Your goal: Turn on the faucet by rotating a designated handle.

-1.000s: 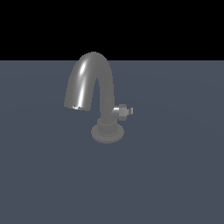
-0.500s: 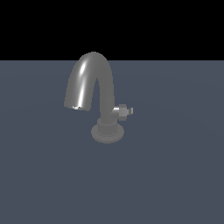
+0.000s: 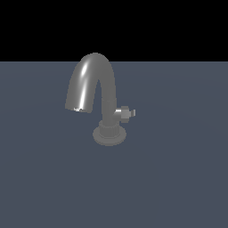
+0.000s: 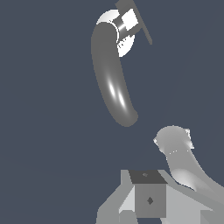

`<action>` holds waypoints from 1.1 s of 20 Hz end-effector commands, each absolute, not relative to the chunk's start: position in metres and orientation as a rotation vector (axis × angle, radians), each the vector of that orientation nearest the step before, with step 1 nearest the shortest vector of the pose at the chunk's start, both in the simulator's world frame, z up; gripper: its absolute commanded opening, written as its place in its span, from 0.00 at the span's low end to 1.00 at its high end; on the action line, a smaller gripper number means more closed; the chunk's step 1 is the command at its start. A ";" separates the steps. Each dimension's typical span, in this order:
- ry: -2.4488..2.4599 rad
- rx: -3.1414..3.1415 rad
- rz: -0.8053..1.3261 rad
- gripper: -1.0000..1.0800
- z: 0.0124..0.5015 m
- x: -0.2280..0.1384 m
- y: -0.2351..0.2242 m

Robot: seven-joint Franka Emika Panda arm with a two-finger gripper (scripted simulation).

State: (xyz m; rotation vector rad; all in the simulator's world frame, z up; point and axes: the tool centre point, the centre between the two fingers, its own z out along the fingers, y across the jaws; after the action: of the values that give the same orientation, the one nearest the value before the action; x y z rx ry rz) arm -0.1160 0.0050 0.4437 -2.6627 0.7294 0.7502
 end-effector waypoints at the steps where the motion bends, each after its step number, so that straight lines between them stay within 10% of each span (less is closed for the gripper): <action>1: 0.794 -2.597 0.814 0.00 0.435 -0.103 0.002; 22: 1.301 -1.829 1.315 0.00 0.321 -0.025 -0.042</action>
State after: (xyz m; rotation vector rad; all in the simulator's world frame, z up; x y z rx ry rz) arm -0.0284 -0.0388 0.3310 -1.8940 1.2703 1.2842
